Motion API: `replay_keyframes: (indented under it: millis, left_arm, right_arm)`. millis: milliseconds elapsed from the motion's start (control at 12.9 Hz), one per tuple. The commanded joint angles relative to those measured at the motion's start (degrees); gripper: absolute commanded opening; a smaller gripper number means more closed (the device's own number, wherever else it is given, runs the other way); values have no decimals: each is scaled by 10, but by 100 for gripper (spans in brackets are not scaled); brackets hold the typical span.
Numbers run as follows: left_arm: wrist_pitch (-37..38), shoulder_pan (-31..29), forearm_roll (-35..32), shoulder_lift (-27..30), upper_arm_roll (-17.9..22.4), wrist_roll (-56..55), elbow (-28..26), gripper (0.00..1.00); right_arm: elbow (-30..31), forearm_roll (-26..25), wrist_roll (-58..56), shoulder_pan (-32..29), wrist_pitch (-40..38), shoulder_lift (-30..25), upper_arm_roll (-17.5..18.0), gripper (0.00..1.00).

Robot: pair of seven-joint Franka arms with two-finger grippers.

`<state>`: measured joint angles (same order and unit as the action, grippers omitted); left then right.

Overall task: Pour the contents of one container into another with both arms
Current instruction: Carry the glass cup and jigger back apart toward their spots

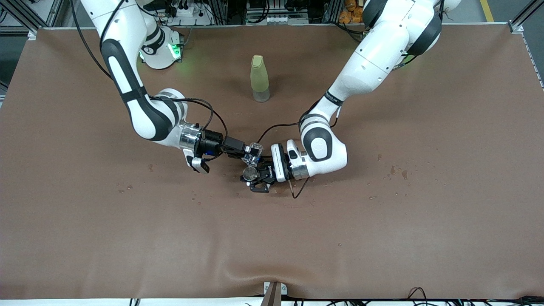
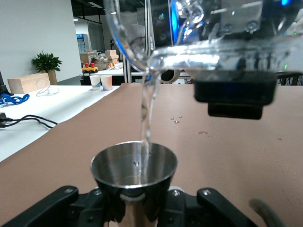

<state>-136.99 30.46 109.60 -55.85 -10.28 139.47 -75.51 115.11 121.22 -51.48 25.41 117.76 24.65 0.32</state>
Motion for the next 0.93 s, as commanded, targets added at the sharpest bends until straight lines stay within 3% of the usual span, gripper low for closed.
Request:
replay_keyframes:
  millis: [0, 388, 854]
  left_arm:
    - [-6, -3, 11, 0, 0, -3, 7, 0]
    - [-6, -7, 11, 0, -1, -3, 6, 0]
    - [-5, -7, 9, 2, -1, -2, 6, 0]
  right_arm:
    - [-14, 10, 47, -1, 3, 4, -1, 0]
    - [-29, 10, 146, -10, -3, 12, -1, 0]
    - [-39, 9, 165, -12, -3, 17, -1, 0]
